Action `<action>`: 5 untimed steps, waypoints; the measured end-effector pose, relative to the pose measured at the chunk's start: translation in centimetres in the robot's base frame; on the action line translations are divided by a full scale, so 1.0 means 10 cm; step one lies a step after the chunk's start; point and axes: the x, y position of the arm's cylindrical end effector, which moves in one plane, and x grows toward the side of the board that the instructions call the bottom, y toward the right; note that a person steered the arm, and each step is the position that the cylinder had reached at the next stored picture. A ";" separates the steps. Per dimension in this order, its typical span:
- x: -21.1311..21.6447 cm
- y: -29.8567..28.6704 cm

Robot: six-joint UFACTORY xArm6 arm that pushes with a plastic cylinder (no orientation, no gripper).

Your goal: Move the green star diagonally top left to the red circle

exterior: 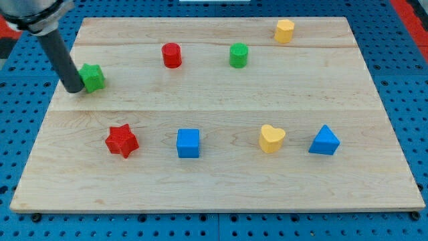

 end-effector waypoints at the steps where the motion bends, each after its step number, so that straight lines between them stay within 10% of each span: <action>1: -0.09 0.20; 5: -0.99 1.12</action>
